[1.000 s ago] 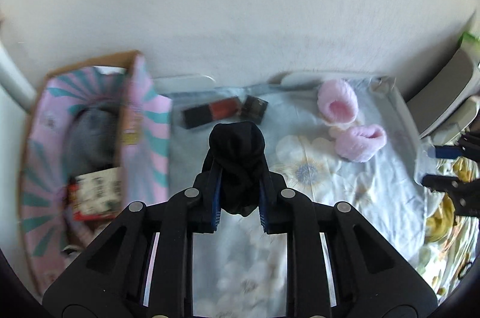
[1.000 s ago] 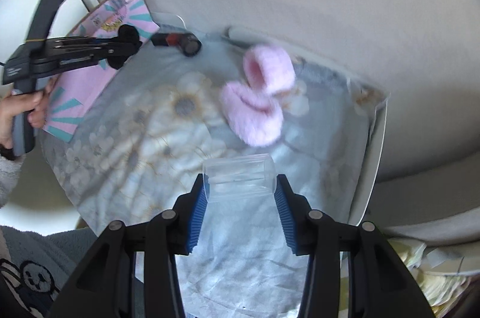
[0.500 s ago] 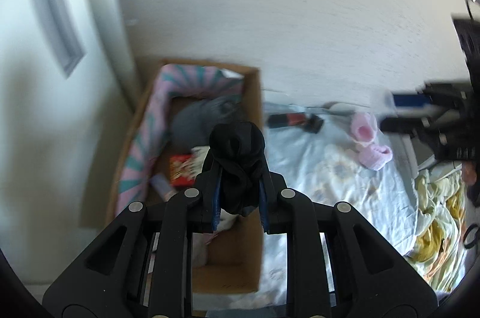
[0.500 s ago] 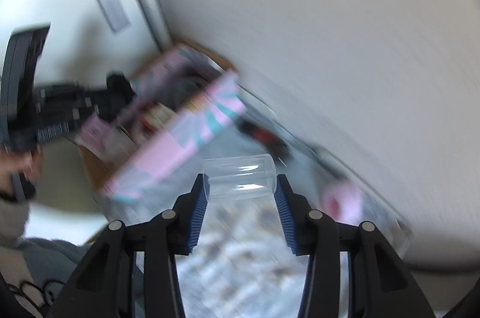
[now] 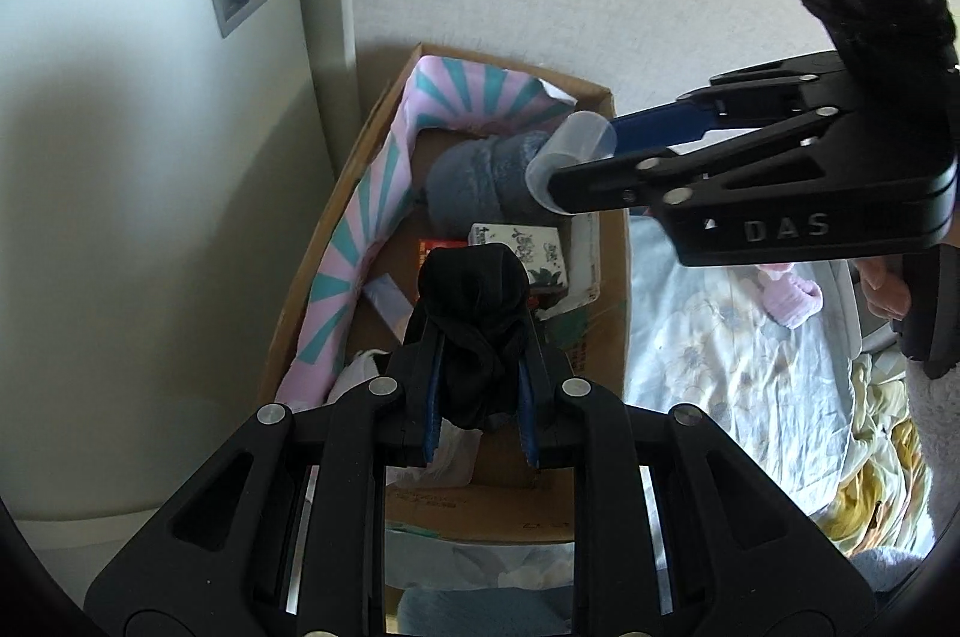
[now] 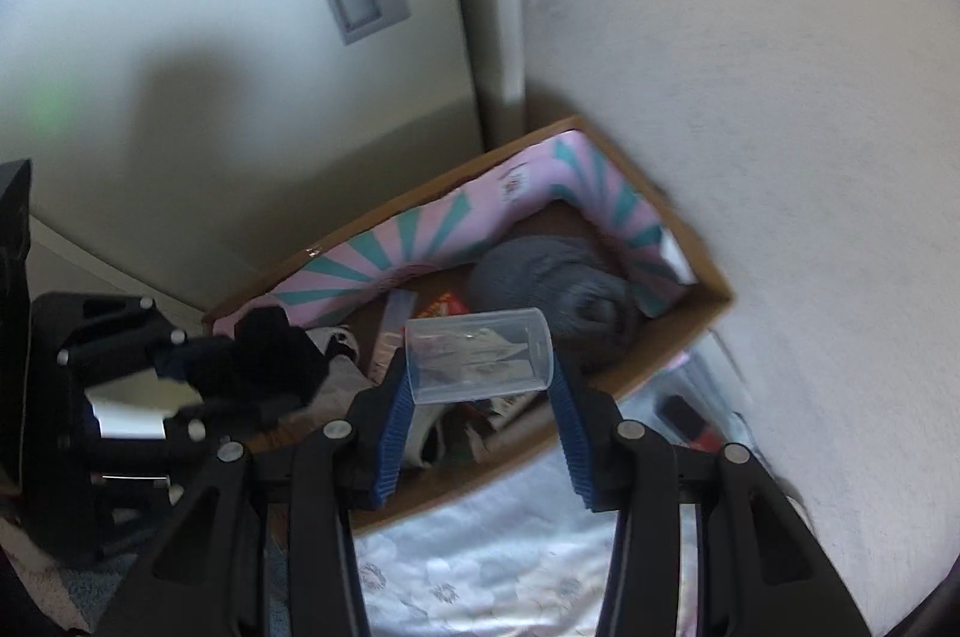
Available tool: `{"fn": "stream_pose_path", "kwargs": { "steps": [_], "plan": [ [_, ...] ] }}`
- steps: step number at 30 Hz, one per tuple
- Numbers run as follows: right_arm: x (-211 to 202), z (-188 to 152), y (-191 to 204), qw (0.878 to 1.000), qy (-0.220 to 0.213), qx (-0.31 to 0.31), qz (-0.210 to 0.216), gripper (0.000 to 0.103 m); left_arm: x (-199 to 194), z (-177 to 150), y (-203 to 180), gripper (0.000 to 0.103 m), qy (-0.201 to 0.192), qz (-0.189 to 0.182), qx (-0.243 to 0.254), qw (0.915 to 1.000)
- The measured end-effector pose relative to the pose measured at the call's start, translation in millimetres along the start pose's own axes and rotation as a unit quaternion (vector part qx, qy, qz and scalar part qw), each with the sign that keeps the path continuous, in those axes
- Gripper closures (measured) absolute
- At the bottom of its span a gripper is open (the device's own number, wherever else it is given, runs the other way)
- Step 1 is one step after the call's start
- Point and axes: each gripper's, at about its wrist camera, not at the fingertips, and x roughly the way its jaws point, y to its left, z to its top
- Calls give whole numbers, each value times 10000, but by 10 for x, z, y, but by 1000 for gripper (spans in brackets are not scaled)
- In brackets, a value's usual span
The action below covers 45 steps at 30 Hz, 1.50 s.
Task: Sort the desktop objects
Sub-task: 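Carry the scrunchie and clear cup into the cardboard box and release both, then move both tools back over the bed items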
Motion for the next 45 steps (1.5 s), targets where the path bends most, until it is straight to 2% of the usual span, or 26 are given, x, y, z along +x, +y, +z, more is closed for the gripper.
{"fn": "stream_pose_path", "kwargs": {
  "steps": [11,14,16,17,18,19,20,21,22,23,25,28,30,41,45],
  "plan": [
    [162,132,-70,9998,162,-32,76,62,75,63,-33,85,65,-42,26,10000],
    [184,165,-97,9997,206,53,87,62,69,80,-53,83,76,-164,-21,9998],
    [205,187,-120,9996,242,134,116,62,56,102,-63,60,86,-271,-91,9996],
    [217,196,-135,9994,255,183,133,59,47,111,-74,20,78,-272,-105,9995],
    [223,202,-145,9993,262,219,157,56,27,119,-93,3,26,-249,-87,9997],
    [228,207,-158,9991,267,274,193,46,-6,118,-116,0,-119,-233,-35,9997],
    [227,214,-183,9988,224,364,253,32,-22,123,-139,0,-170,-226,5,9996],
    [206,214,-205,9983,145,444,335,23,-22,126,-170,0,-161,-230,41,9996],
    [177,208,-232,9976,31,535,449,7,-18,131,-187,0,-154,-249,64,9996],
    [151,203,-246,9969,-29,592,516,0,-15,136,-203,0,-177,-254,93,9995],
    [100,188,-281,9964,-50,689,484,0,-28,131,-241,0,-313,-232,145,9991],
    [19,161,-290,9980,-61,622,85,0,-10,139,-269,0,-355,-315,167,9987],
    [-45,129,-323,9979,-156,627,2,0,-7,147,-271,0,-385,-349,182,9985],
    [-443,-222,-568,9926,-543,1087,13,0,-223,211,-367,0,-543,-523,364,9965],
    [-560,-436,-696,9874,-694,1401,232,0,-263,251,-500,0,-575,-713,477,9947]
  ]
}}
